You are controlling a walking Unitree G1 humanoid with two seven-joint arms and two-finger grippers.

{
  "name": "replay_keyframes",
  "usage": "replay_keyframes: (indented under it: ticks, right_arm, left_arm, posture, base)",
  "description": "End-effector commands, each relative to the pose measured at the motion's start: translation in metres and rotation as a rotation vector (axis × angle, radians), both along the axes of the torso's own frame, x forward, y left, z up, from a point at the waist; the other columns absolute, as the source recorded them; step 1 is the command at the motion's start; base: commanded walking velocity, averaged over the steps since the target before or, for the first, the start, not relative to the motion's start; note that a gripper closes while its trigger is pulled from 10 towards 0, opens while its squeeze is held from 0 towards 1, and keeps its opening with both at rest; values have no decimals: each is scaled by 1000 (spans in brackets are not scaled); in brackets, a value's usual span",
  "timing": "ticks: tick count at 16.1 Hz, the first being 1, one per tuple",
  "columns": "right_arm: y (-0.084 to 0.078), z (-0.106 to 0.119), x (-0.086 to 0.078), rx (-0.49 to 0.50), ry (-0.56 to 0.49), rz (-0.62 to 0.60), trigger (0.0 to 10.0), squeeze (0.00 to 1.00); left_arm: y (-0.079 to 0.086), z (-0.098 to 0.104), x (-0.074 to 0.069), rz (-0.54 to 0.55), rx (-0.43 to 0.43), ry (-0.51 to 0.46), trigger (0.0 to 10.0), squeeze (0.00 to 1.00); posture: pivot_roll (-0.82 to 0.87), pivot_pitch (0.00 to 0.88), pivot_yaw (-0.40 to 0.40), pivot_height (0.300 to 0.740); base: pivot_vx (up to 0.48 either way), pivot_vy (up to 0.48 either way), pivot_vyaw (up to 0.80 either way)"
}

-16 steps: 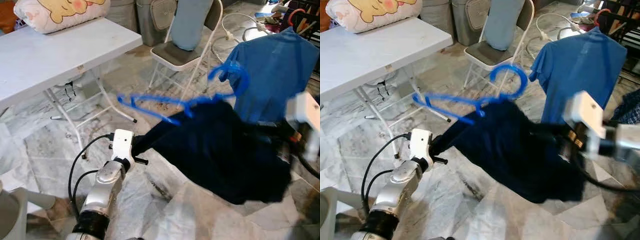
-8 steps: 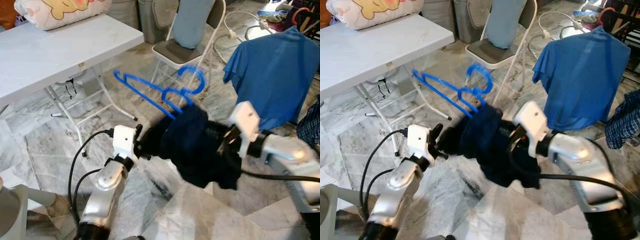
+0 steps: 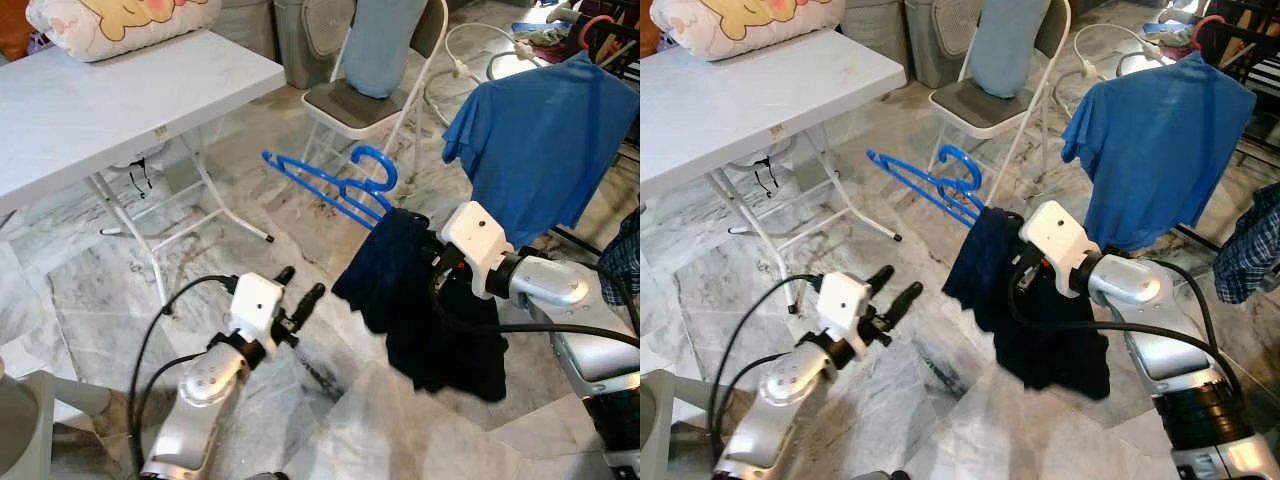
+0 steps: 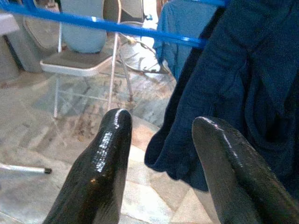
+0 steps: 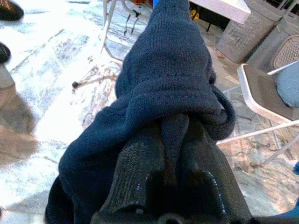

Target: Hang hanger

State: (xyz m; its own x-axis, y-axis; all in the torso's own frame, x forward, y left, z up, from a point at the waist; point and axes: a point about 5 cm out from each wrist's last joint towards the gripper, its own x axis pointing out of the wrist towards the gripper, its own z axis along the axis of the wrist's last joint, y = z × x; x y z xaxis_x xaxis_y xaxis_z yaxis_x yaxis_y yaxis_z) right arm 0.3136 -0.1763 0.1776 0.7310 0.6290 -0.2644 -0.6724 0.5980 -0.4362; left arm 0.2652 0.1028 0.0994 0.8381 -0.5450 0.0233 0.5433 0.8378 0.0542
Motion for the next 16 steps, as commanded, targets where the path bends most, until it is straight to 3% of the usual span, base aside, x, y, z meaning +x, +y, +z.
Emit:
replay_keyframes:
  ticks: [1, 3, 6, 8, 11, 16]
  right_arm:
    - [3, 4, 3, -29, -18, 46, 10000, 0]
    - [-5, -7, 8, -96, -6, 82, 10000, 0]
    - [-8, -14, 3, -221, 82, 310, 10000, 0]
    - [-12, -12, 3, -301, 134, 449, 10000, 0]
    - [-13, 3, 2, -318, 139, 578, 10000, 0]
    - [-14, 6, 3, -325, 133, 653, 10000, 0]
  left_arm:
    - [9, 10, 2, 43, 29, -72, 10000, 1000]
    - [21, 25, 10, 70, 39, -125, 10000, 1000]
    - [28, 30, 9, -40, 118, -125, 10000, 1000]
    - [33, 24, 4, -151, 143, -72, 10000, 1000]
    - [38, 26, 3, -219, 163, -57, 10000, 1000]
    - [35, 26, 2, -355, 128, 27, 10000, 1000]
  posture:
    - [-153, 101, 66, 740]
    - [-143, 102, 71, 740]
    - [-121, 100, 82, 740]
    - [-119, 98, 85, 740]
    - [-112, 93, 87, 740]
    - [-114, 87, 85, 740]
  base:
    - [0, 0, 0]
    - [0, 0, 0]
    - [0, 0, 0]
    - [0, 0, 0]
    - [0, 0, 0]
    - [0, 0, 0]
